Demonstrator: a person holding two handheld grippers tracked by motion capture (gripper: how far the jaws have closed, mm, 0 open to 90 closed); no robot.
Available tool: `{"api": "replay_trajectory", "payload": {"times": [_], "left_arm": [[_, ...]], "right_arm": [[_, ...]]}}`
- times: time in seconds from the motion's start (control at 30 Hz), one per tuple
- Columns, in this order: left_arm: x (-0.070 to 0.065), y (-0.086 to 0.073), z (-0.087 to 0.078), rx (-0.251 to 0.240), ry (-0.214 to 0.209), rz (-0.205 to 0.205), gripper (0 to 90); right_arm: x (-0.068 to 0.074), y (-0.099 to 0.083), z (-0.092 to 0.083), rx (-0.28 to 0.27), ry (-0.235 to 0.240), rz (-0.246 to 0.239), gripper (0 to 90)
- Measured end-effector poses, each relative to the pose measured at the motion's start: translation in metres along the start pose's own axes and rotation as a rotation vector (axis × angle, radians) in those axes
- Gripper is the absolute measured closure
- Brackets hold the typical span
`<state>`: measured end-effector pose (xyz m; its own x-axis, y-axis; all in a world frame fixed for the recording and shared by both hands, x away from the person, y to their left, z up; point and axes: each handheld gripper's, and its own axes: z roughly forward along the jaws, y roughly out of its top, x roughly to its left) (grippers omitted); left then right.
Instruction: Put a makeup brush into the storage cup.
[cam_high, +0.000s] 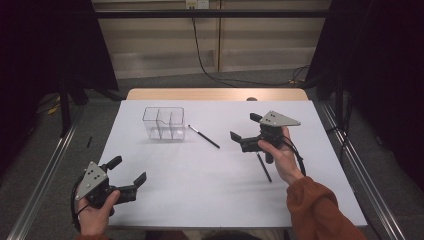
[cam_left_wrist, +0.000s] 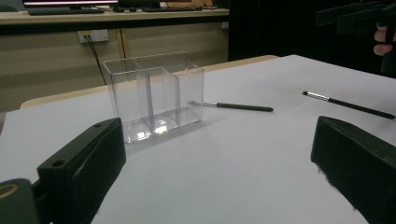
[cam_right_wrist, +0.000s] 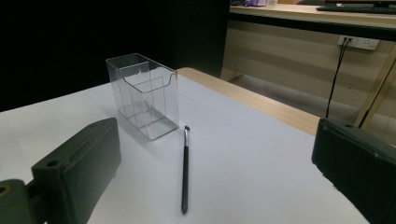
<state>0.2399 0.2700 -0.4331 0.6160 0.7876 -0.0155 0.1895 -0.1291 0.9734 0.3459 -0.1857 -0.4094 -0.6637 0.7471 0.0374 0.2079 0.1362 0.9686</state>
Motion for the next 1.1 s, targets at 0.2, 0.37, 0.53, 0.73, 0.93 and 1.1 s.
{"api": "replay_trajectory", "payload": {"times": [0.2,0.37,0.53,0.73,0.93,1.1], "left_arm": [[-0.001,0.0,0.0,0.002,0.006,0.003,3.3],[0.0,0.0,0.0,0.003,0.005,0.005,3.3],[0.0,0.0,0.0,0.004,0.007,0.006,3.3],[0.0,-0.001,0.0,0.004,0.006,0.004,3.3],[0.0,-0.001,0.0,0.004,0.005,0.003,3.3],[0.0,-0.001,0.0,0.003,0.003,0.002,3.3]], "right_arm": [[-0.002,0.002,0.012,0.007,-0.009,0.001,1.2],[-0.003,0.009,0.023,0.004,-0.001,0.006,1.4],[-0.004,0.012,0.031,0.019,-0.007,0.007,1.4],[-0.002,0.012,0.046,0.057,0.0,-0.011,2.5],[-0.003,0.016,0.059,0.077,0.003,-0.017,2.5],[-0.004,0.015,0.072,0.087,0.001,-0.028,2.6]]}}
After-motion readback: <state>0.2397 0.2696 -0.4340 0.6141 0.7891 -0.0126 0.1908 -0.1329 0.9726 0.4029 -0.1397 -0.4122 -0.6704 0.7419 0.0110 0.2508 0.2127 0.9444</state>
